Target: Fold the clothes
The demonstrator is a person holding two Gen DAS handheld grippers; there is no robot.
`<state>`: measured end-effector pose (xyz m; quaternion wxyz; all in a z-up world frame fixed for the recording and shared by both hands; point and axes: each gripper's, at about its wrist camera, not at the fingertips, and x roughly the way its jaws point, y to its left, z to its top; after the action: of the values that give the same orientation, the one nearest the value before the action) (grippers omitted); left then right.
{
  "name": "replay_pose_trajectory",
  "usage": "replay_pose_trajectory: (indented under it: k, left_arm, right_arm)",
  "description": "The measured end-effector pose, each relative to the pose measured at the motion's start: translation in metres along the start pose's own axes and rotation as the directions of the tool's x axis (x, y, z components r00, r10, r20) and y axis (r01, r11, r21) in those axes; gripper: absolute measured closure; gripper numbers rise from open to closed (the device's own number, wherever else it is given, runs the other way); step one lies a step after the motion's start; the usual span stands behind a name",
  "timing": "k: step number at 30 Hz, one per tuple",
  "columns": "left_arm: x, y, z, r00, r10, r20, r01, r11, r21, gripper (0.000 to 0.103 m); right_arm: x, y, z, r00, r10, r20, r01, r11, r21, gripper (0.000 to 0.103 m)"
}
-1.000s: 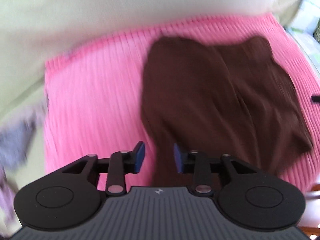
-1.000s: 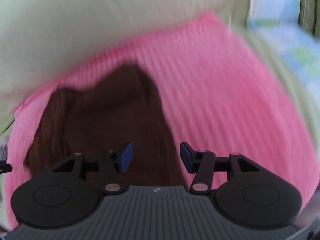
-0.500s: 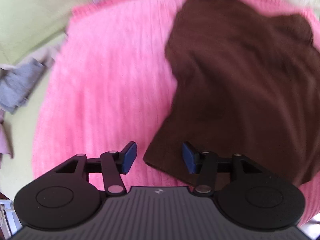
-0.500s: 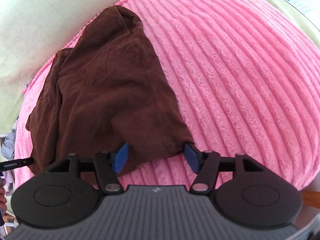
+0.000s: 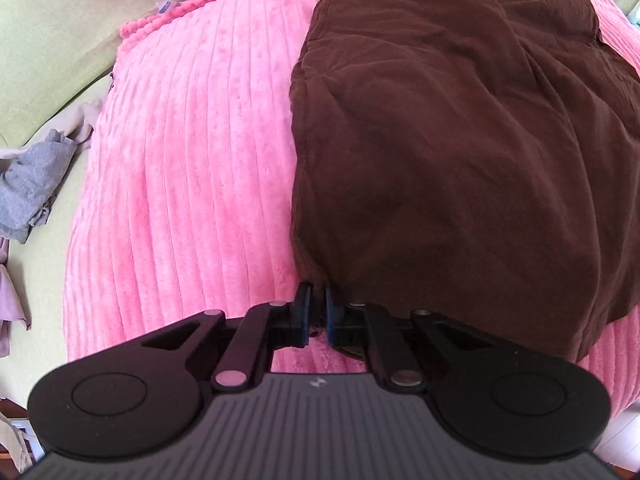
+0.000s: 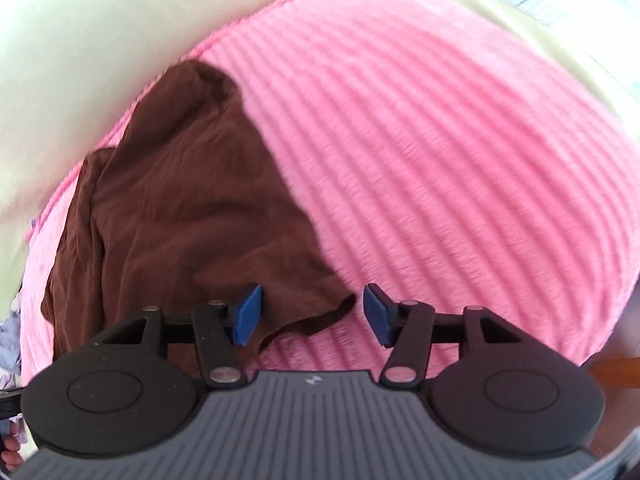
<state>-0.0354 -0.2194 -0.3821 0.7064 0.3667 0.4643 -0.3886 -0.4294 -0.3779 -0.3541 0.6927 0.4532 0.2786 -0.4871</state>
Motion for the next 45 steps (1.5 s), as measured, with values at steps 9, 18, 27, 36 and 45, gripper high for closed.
replay_pose_trajectory:
  k: [9,18,27,36,45]
  left_arm:
    - [-0.026,-0.003,-0.013,0.999,0.048,0.008,-0.048,0.996,0.080,0.098]
    - [-0.064,0.003,-0.043,0.994,0.104,-0.017,-0.103,0.993,0.059,0.097]
    - [-0.062,-0.011,-0.057,0.986,0.163,-0.028,-0.151,0.959,0.238,0.082]
    - [-0.078,-0.035,-0.122,0.971,0.128,0.200,-0.235,0.650,0.723,0.066]
    - [-0.036,-0.025,-0.186,0.867,-0.046,0.497,-0.496,0.022,0.868,0.065]
  right_arm:
    - [0.004,0.031,0.013,0.998,0.019,0.053,-0.002,0.951,-0.309,0.096]
    - [-0.057,-0.011,0.075,0.958,-0.139,0.249,0.244,0.852,-0.464,0.096]
    - [-0.033,-0.003,0.006,0.936,-0.282,0.211,0.352,0.760,-0.546,0.071]
    - [-0.035,0.124,-0.160,0.970,0.199,-0.138,-0.213,0.426,-0.879,0.067]
    - [-0.013,0.187,-0.241,0.994,0.078,0.074,0.041,0.363,-0.931,0.064]
